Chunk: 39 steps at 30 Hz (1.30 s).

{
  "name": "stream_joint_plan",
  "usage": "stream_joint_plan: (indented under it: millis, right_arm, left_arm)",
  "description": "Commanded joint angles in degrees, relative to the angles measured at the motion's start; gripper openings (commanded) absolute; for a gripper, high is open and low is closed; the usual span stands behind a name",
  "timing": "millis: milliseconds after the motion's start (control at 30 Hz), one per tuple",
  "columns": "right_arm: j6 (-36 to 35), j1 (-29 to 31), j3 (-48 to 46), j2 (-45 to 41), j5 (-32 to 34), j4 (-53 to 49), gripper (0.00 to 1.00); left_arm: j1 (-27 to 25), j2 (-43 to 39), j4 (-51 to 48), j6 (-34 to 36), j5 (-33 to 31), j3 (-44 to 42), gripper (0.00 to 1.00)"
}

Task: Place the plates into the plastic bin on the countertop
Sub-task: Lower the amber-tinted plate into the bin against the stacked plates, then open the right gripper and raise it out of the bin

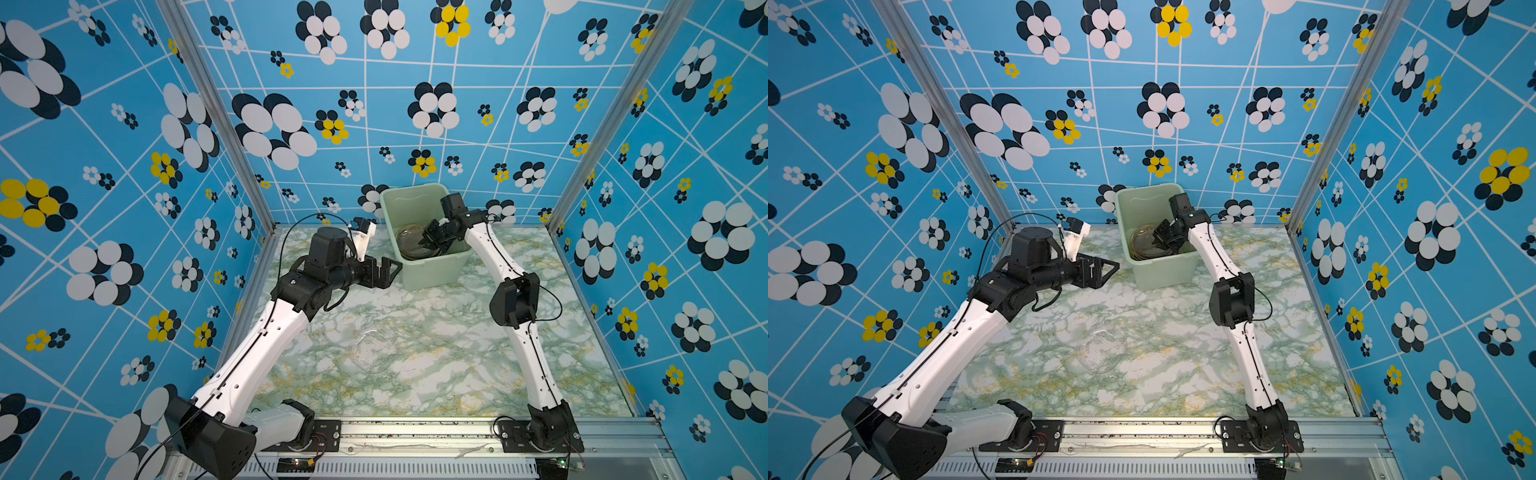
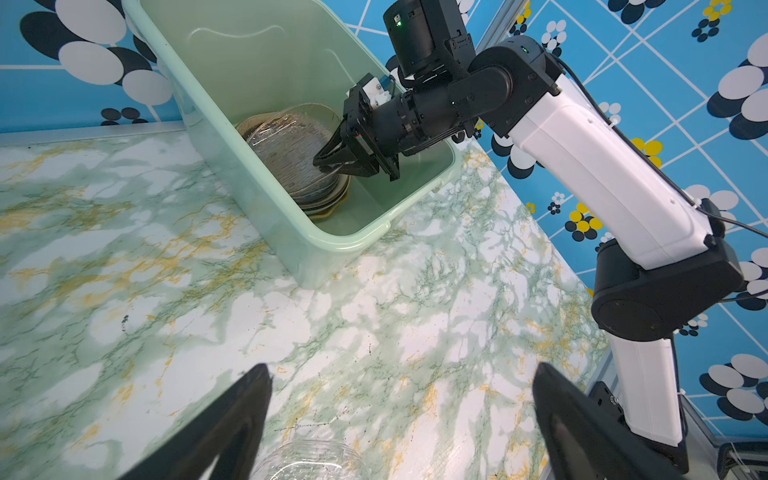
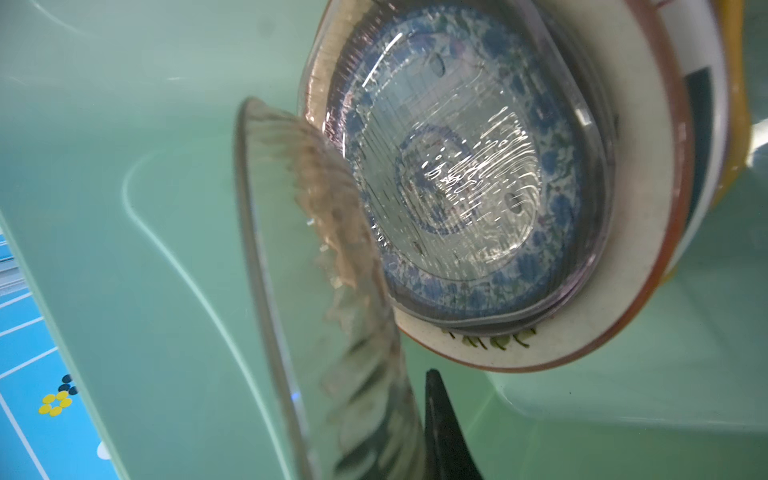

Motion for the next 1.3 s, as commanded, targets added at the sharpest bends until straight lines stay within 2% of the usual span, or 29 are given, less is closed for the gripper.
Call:
stream_joint_plan:
  millis: [0,167,300,533,833,900,1100,1267]
  right_arm:
    - [1.7,0.0,-0.1,1.5,0.9,2.2,0.02]
    - [2.6,0.0,-0.1,2.1,0.9,3.4,0.03]
    - [3.5,0.0,-0.3,2.5,1.1,3.9,0.09]
    - [4.9,0.0,-1.7,2.5,1.3,5.1,0.13]
    - [6.5,-0.1,-2.7,2.6,2.0,5.3,0.3]
    - [6.6,-0.1,-2.7,2.4,2.5,4.9,0.36]
    - [6.6,-0.1,-2.8,1.0,4.4,3.9,0.71]
    - [7.4,-0.2,-2.8,-0.5,4.5,4.2,0.85]
  left_arm:
    - [-0.4,-0.3,-0.5,1.3,-1.1,1.2,0.99]
    - [-0.4,-0.4,-1.0,1.2,-1.7,1.5,0.99]
    - [-0.5,-0.6,-1.4,1.4,-2.3,1.8,0.99]
    - [-0.4,-1.1,-1.9,1.3,-3.4,1.8,0.99]
    - [-0.4,-0.7,-1.9,1.3,-3.9,1.5,0.99]
    - [-0.4,-0.6,-2.0,1.2,-3.9,1.3,0.99]
    - [-0.4,-0.5,-2.0,1.5,-4.0,1.3,0.99]
    - [-0.3,-0.6,-1.9,1.5,-4.2,1.2,0.99]
